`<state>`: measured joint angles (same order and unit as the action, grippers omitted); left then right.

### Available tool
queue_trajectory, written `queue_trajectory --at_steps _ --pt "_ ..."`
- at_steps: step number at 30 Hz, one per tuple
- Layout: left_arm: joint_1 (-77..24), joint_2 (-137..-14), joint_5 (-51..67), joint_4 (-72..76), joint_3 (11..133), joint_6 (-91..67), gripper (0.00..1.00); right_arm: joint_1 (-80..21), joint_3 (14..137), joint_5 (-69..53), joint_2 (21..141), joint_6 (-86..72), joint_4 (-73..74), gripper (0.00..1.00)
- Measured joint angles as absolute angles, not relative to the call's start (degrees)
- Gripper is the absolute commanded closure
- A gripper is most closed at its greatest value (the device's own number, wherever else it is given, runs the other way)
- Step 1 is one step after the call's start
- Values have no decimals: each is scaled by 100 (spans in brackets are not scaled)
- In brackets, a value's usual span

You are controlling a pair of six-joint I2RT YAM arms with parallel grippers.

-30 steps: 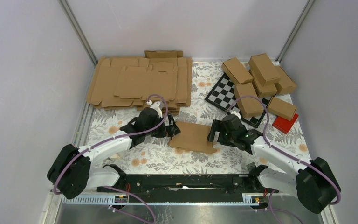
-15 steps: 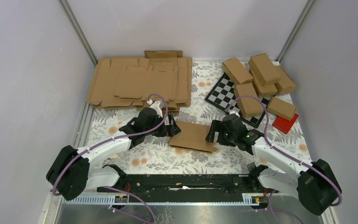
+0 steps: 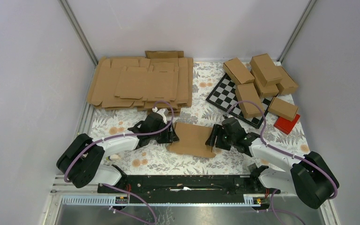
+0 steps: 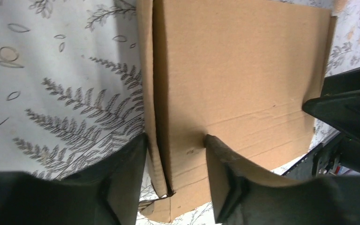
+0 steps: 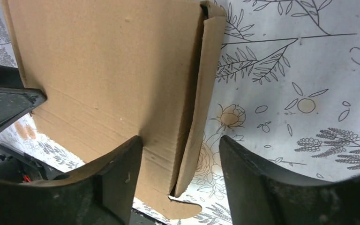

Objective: Fold the paper box

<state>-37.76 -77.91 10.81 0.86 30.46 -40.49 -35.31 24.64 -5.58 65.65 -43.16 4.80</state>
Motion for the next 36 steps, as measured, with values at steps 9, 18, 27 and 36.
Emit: queue_trajectory --at_steps 9,18,27,36 --pt "-4049 -7898 921 268 3105 -3938 83 -3524 2491 -561 6617 -4248 497 68" --pt "-4742 -8484 -213 -790 4152 -3240 67 -3476 2770 -545 6818 -4077 888 69" --pt "-4720 -8517 -10 -1041 4353 -3127 27 -3505 2995 -414 6810 -3756 1175 67" --pt "-4169 -8433 528 -753 4340 -3129 65 -3516 3028 -421 6814 -3634 1177 67"
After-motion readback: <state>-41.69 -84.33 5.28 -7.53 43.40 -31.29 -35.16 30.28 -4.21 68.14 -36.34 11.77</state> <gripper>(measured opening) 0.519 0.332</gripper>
